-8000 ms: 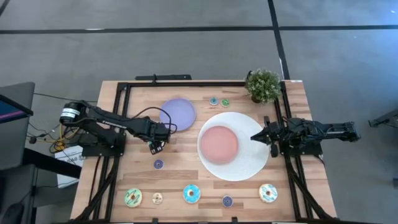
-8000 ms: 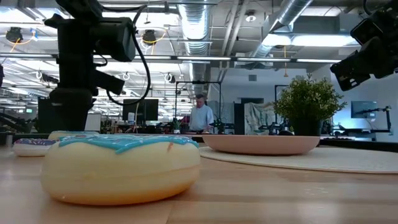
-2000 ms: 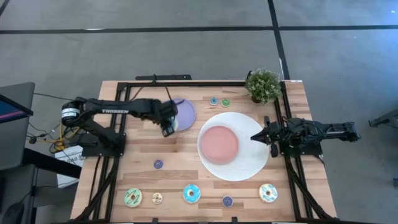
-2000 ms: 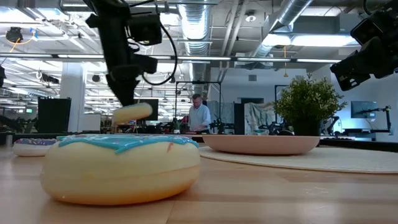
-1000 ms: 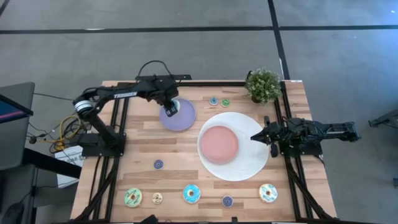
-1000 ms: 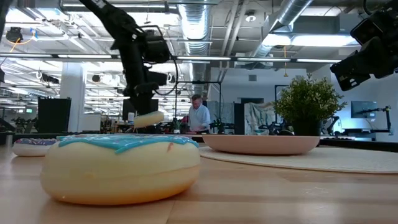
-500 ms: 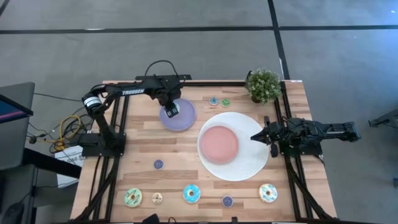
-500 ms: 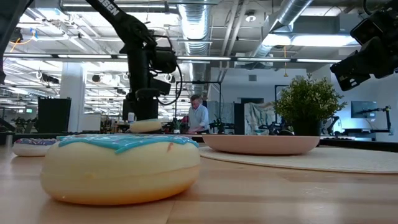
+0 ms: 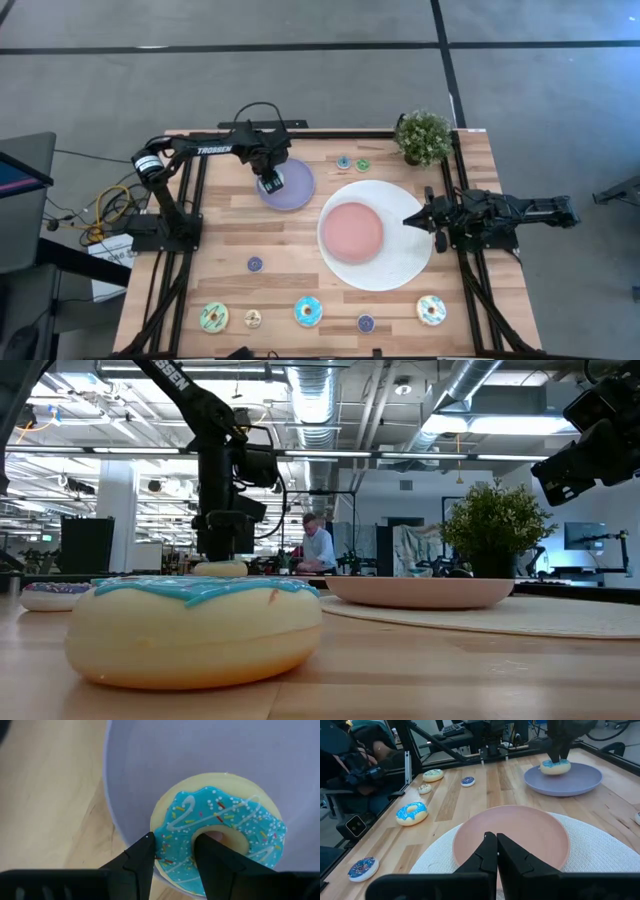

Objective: Pick & Place donuts
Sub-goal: Put the top big light blue donut on the violet plate

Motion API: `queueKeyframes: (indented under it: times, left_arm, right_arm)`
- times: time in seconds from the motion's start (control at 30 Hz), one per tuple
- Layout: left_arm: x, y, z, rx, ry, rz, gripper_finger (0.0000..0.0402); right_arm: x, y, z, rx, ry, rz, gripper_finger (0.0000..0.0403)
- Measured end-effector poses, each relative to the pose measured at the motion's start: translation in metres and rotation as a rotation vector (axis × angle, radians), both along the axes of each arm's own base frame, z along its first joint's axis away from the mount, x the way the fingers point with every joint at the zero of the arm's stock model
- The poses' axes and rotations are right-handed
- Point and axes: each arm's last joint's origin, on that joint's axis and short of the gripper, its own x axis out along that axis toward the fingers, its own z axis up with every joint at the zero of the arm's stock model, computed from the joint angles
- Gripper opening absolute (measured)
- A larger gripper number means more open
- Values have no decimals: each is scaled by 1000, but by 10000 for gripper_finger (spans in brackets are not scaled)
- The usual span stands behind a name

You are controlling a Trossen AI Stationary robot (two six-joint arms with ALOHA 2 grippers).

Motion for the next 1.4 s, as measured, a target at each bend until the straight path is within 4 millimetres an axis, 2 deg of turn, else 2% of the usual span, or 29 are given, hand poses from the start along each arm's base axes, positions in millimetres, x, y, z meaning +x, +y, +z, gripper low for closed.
queueKeyframes:
  times: [1.4]
  left_arm:
    - [-1,-1,-1,-4,1,39,126]
  right_arm:
    - [0,0,0,0,0,0,0]
